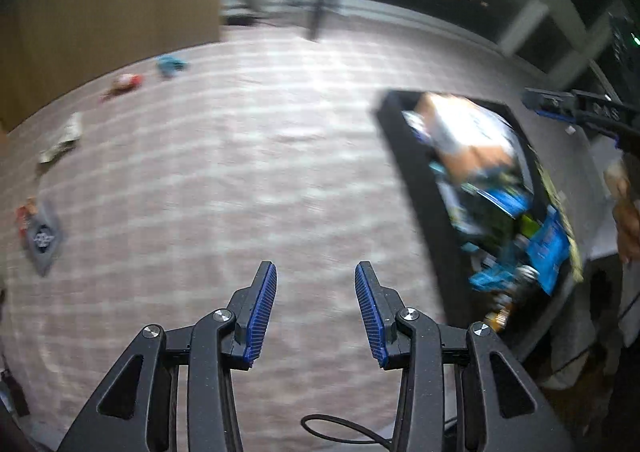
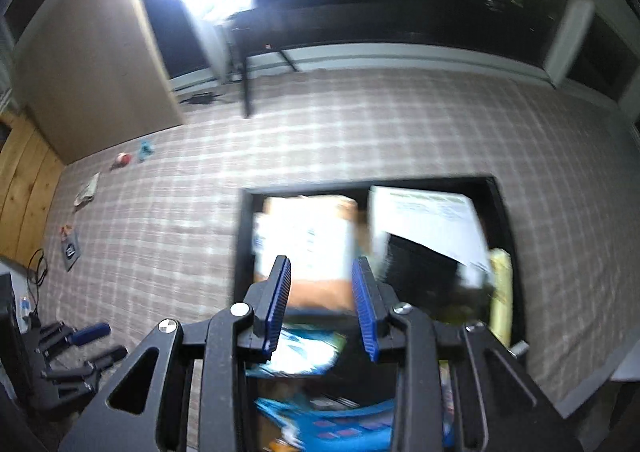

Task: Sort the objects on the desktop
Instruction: 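Grasp the white paper packet with the left tool while the right grasps another teal clothespin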

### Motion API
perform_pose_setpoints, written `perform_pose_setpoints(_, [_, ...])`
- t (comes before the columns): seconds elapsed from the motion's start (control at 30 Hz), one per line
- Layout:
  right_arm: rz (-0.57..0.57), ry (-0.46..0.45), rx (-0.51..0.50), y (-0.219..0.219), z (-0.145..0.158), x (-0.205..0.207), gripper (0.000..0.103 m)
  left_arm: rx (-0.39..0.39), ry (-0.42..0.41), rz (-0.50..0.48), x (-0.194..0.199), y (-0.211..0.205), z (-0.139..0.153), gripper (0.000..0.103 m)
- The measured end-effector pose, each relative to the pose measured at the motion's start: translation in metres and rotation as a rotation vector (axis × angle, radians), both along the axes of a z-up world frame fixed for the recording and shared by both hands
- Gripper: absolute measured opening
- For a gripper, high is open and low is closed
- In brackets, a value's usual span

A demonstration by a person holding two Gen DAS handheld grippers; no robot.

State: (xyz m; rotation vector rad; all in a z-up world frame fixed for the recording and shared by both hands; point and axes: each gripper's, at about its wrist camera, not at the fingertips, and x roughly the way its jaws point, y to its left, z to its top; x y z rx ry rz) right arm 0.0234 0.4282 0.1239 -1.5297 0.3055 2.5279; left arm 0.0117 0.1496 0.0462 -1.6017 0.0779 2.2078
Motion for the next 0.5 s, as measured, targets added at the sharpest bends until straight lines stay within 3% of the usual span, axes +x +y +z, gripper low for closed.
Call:
perform_pose_setpoints(0.3, [0.143, -0.005, 0.008, -0.086, -0.007, -0.077, 0.041, -0.043, 0.018, 0.196, -0.059, -0.107, -0.005, 0.043])
perform_pose_setpoints(0.5, [0.231, -0.023, 0.016, -0.138, -0.017, -0.13, 0.049, -0.112, 0.031, 0.251, -0.108, -0.167, -0.011, 0.052])
